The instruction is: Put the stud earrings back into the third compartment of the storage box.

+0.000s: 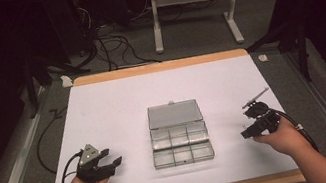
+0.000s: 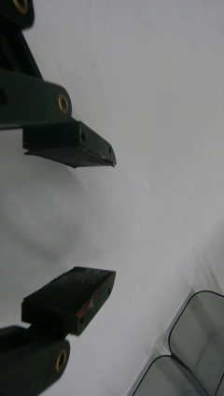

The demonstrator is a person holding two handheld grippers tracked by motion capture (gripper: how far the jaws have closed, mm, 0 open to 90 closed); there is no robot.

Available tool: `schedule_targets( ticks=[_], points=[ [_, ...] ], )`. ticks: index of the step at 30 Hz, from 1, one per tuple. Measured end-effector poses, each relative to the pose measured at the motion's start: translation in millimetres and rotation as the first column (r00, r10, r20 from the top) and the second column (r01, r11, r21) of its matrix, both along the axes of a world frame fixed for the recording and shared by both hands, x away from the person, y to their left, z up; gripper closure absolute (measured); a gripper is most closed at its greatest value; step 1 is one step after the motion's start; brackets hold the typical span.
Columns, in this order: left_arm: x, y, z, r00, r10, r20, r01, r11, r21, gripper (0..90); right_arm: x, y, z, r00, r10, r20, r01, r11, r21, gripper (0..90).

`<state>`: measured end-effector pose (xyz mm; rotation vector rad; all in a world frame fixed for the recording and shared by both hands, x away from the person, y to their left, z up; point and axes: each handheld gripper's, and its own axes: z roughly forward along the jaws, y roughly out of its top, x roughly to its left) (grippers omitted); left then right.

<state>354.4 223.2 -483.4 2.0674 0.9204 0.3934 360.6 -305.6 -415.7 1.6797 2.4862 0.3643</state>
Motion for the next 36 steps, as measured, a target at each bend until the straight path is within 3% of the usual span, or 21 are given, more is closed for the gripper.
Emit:
schedule_targets(
  ticks=[4,12,23,31,36],
  points=[
    [-3.6,-4.7,-0.2,0.9994,-0.011,0.033,0.010,0.9990,0.044,38.9,9.5,-0.3,3.9,0.9992,-0.007,-0.038,0.006,1.000,-0.013,55.4],
    [-3.0,-7.9,-0.9,0.9995,-0.015,0.027,0.013,0.9974,0.070,38.9,28.1,-1.8,3.9,0.9948,-0.023,-0.099,0.020,0.999,-0.028,59.6],
    [-4.2,-10.9,-1.7,0.9989,-0.018,0.043,0.014,0.9953,0.096,39.1,51.0,3.0,1.6,0.9873,0.029,-0.156,-0.041,0.996,-0.073,80.5],
    [-5.0,-11.5,-1.6,0.9985,-0.029,0.046,0.024,0.9944,0.103,39.2,57.9,2.4,-9.9,0.9874,0.017,-0.157,-0.033,0.995,-0.099,78.0],
    [-5.3,-11.6,-1.4,0.9984,-0.031,0.047,0.026,0.9939,0.107,39.3,59.3,1.1,-16.2,0.9861,0.005,-0.166,-0.019,0.997,-0.080,78.3]
  ],
)
